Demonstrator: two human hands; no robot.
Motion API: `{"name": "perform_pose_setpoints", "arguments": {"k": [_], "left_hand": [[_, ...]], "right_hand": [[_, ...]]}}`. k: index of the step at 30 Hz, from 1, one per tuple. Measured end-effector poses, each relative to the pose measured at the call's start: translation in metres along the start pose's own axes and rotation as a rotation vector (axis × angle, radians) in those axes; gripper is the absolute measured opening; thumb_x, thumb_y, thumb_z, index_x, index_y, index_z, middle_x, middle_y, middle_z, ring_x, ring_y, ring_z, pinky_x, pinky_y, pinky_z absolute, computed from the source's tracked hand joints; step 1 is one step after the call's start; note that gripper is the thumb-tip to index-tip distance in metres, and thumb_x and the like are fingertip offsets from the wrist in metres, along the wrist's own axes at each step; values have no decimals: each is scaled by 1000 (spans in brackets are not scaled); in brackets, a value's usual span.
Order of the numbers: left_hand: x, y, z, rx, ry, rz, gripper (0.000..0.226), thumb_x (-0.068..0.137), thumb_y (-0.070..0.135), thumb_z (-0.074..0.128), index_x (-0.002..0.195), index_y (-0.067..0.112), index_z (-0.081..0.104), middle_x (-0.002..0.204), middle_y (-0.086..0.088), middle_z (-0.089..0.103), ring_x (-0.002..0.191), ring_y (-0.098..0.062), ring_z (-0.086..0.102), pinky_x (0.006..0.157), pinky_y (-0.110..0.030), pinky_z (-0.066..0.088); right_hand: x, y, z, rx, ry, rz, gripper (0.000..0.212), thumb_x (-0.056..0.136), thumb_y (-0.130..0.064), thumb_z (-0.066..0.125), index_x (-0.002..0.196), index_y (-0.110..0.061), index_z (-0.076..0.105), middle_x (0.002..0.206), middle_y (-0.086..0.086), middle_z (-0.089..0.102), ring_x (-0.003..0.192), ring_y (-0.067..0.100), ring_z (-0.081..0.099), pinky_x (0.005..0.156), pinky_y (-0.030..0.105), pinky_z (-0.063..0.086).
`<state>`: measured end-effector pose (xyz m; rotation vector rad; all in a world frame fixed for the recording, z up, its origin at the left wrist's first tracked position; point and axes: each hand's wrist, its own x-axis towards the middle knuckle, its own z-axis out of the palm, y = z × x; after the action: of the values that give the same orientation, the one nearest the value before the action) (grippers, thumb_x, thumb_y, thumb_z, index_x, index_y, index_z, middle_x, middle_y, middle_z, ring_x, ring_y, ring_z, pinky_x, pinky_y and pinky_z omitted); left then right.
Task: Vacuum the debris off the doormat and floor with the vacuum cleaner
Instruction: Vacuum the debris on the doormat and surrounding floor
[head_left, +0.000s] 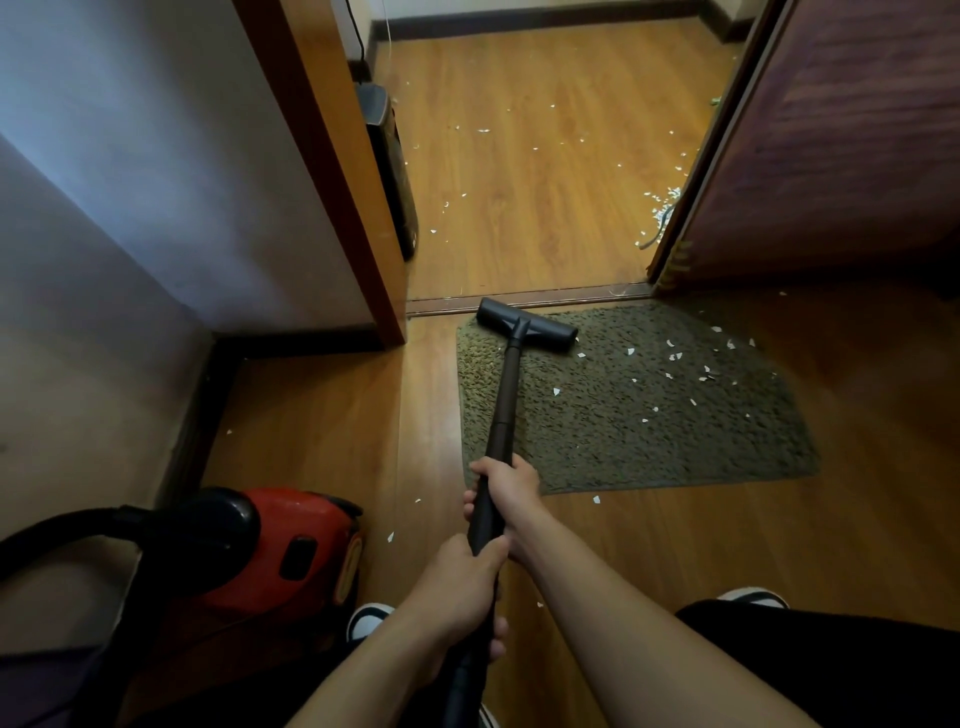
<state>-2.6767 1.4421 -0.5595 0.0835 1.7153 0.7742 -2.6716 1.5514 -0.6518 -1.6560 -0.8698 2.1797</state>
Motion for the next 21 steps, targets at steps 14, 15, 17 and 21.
{"name": "perform_pose_setpoints", "arguments": {"k": [14, 15, 17, 21], "left_hand": [[-51, -59, -24, 159, 27, 22, 28, 100, 37, 50, 109, 11, 54, 70, -6, 61, 45, -15, 57, 49, -24, 45], [-51, -63, -27, 188, 39, 45, 28, 99, 36, 52, 107, 10, 57, 70, -4, 62, 48, -13, 58, 52, -24, 45], [-52, -64, -31, 204, 50, 67, 27, 99, 33, 53, 106, 7, 57, 68, -2, 61, 48, -12, 58, 50, -23, 46], [-49, -50, -37, 174, 24, -18, 29, 101, 38, 49, 111, 11, 50, 74, -9, 59, 42, -16, 54, 41, -24, 44]], "right_hand": [[-76, 57, -3, -3, -52, 27, 16, 96, -3, 58, 112, -6, 56, 74, 15, 57, 45, 20, 58, 43, 28, 50], [-78, 60, -1, -1, -49, 22, 15, 96, -3, 59, 111, -6, 56, 73, 15, 57, 45, 20, 58, 43, 29, 50], [-80, 63, 3, 4, -36, 12, 14, 97, -3, 59, 111, -5, 56, 71, 14, 57, 43, 19, 58, 42, 28, 50], [-70, 56, 14, 26, -23, 13, 21, 96, -5, 60, 117, -7, 56, 81, 18, 60, 43, 19, 60, 43, 27, 51]]}}
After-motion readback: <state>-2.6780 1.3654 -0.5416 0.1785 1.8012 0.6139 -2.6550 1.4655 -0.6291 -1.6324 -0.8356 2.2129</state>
